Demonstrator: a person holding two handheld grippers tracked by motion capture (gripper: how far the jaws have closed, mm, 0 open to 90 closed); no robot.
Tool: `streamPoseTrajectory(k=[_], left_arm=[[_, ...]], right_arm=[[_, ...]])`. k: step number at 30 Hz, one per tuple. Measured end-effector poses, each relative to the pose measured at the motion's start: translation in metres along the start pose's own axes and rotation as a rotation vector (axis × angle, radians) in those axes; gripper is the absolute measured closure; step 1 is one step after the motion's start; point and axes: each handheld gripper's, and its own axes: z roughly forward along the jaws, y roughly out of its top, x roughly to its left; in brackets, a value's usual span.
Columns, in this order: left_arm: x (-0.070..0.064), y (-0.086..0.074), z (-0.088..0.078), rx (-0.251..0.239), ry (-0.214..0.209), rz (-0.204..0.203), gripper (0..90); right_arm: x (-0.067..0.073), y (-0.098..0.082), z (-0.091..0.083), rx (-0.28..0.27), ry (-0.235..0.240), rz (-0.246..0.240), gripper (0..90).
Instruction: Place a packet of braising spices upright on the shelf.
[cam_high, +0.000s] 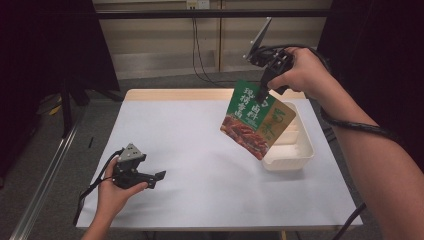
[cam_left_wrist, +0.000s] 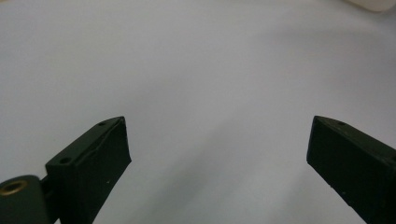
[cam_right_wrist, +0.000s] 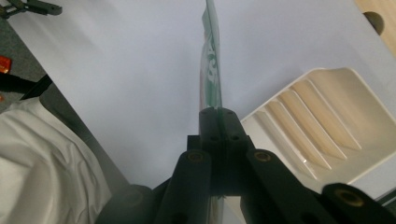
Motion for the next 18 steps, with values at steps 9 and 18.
streamPoseTrajectory(k=[9,18], left_arm=[[0.000,0.000,0.000,-0.002,0.005,0.004,5.7],[0.000,0.000,0.000,-0.001,0.004,0.002,5.7]], right_arm=[[-0.008,-0.005,-0.009,-0.015,-0.012,-0.013,90.0],[-0.016,-0.012,-0.015,-0.002,-0.022,-0.021,90.0]])
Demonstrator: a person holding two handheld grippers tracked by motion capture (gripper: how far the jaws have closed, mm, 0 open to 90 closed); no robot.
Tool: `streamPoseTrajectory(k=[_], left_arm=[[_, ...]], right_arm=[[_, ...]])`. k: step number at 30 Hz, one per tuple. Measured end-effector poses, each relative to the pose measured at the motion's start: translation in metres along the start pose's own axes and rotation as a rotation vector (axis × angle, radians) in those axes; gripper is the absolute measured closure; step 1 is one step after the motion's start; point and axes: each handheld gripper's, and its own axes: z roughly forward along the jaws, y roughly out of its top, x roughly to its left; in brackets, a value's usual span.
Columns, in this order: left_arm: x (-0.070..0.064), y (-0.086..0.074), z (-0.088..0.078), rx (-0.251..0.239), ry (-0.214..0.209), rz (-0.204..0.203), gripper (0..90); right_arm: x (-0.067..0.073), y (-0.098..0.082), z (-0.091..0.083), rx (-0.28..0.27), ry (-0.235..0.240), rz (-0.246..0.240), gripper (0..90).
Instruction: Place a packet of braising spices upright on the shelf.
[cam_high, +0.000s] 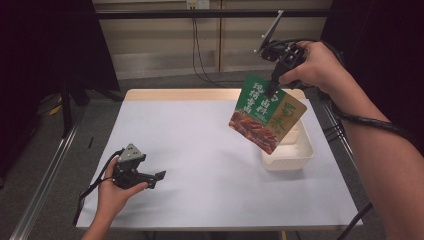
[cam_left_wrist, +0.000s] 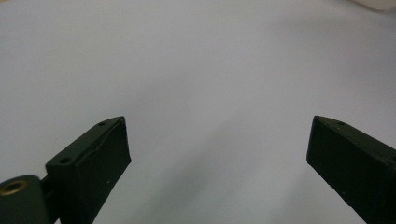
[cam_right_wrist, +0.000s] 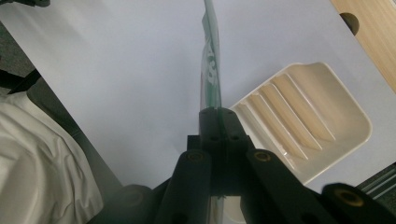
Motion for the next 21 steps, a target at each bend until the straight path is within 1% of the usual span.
streamPoseTrajectory(k=[1,2,3,4,5,6,7,8,9,10,13,14,15,16,17,18,19,21], left_arm=[[0.000,0.000,0.000,0.000,0.004,0.000,5.7],[0.000,0.000,0.000,0.001,0.004,0.002,5.7],[0.000,0.000,0.000,0.002,0.003,0.002,5.7],[-0.001,0.000,0.000,-0.004,0.006,-0.004,5.7],[-0.001,0.000,0.000,-0.002,0.013,-0.003,5.7],[0.000,0.000,0.000,0.005,0.005,0.006,5.7],[0.000,0.000,0.000,0.006,0.006,0.007,5.7],[-0.001,0.000,0.000,0.008,0.014,0.008,5.7],[-0.001,0.000,0.000,0.007,0.013,0.008,5.7],[-0.001,0.000,0.000,0.005,0.003,0.007,5.7],[-0.001,0.000,0.000,0.006,0.004,0.009,5.7],[-0.001,0.000,0.000,0.003,0.004,0.009,5.7],[0.000,0.000,0.000,0.006,0.006,0.019,5.7],[-0.001,0.000,0.000,0.006,0.004,0.014,5.7],[0.000,0.000,0.000,0.003,0.006,0.019,5.7],[-0.001,0.000,0.000,0.002,0.006,0.015,5.7],[-0.001,0.000,0.000,0.005,0.001,0.013,5.7],[-0.002,0.000,0.001,-0.003,0.003,0.000,5.6]], right_arm=[[-0.001,0.000,0.000,0.009,-0.012,-0.006,90.0],[0.000,-0.001,0.000,0.000,-0.006,-0.013,90.0],[-0.001,-0.002,0.000,-0.004,-0.018,-0.012,90.0],[-0.001,-0.002,0.000,0.001,-0.014,-0.022,90.0],[-0.001,-0.003,-0.001,0.007,-0.008,-0.019,90.0],[-0.002,-0.004,-0.002,0.007,-0.021,-0.016,90.0],[-0.003,-0.005,-0.002,0.007,-0.018,-0.024,90.0],[-0.003,-0.006,-0.002,0.002,-0.024,-0.022,90.0],[-0.004,-0.007,-0.003,0.008,-0.027,-0.028,90.0],[-0.005,-0.009,-0.003,0.001,-0.020,-0.030,90.0],[-0.008,-0.013,-0.006,0.007,-0.019,-0.023,90.0],[-0.009,-0.014,-0.006,-0.002,-0.027,-0.016,90.0],[-0.010,-0.016,-0.007,0.005,-0.028,-0.017,90.0],[-0.011,-0.017,-0.007,-0.001,-0.027,-0.015,90.0],[-0.012,-0.019,-0.008,0.002,-0.032,-0.007,90.0],[-0.013,-0.020,-0.009,0.007,-0.031,-0.017,90.0],[-0.013,-0.022,-0.009,0.000,-0.031,-0.006,90.0],[-0.015,-0.024,-0.009,0.008,-0.032,0.004,90.0]])
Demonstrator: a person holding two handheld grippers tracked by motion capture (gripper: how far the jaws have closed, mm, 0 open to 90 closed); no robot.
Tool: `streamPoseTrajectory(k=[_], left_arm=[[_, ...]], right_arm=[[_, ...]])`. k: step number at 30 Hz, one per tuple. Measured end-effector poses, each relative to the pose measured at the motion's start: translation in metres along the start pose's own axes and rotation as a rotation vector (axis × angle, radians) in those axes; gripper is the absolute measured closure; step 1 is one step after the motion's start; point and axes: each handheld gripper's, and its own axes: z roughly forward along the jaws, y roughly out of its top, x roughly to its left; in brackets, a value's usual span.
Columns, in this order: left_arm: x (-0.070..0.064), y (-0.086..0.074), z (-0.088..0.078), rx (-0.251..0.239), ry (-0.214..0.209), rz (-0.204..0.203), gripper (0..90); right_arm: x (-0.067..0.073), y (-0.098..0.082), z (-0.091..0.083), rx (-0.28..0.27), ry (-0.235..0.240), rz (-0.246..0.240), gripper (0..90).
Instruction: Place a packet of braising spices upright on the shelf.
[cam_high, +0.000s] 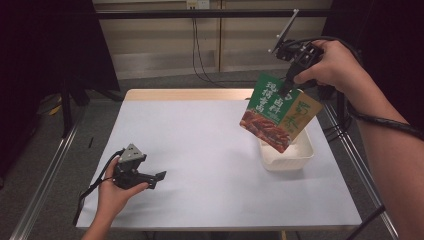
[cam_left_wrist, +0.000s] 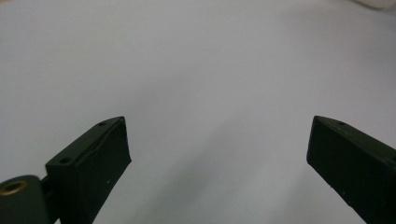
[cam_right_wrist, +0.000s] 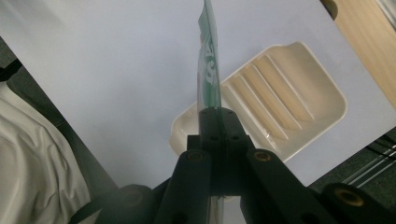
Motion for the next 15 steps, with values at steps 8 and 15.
streamPoseTrajectory(k=[8,15], left_arm=[[0.000,0.001,-0.001,0.015,0.009,0.018,5.7],[-0.001,0.001,-0.001,0.009,0.003,0.015,5.7]], right_arm=[[-0.005,-0.009,-0.001,0.004,-0.005,0.021,90.0],[-0.009,-0.017,-0.003,0.019,-0.014,0.040,90.0]])
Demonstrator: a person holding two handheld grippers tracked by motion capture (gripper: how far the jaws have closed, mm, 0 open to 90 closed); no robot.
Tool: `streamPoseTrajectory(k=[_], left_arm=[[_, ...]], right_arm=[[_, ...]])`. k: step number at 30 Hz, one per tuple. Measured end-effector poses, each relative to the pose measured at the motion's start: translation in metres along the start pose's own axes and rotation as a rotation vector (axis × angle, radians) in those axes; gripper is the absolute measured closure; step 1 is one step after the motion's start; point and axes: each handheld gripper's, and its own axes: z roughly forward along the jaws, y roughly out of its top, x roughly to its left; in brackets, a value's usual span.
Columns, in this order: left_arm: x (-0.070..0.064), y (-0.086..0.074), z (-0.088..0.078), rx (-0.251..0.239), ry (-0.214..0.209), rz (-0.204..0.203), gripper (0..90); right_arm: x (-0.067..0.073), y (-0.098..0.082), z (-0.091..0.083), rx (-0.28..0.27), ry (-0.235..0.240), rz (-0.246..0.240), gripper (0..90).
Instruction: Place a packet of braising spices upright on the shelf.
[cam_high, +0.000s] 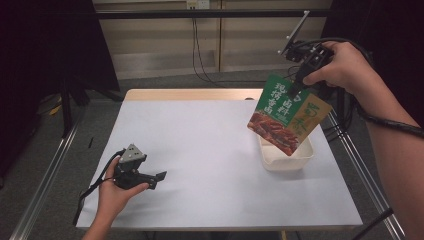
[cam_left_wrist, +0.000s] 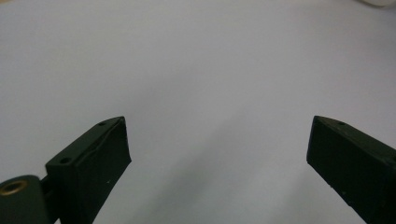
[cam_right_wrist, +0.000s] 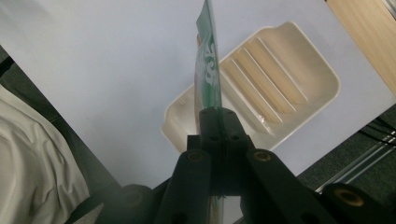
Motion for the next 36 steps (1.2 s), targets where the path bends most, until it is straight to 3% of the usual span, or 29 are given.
streamPoseTrajectory(k=[36], left_arm=[[-0.003,0.001,0.001,-0.004,0.007,0.008,5.7]], right_arm=[[-0.016,-0.039,0.007,0.025,0.004,0.039,90.0]])
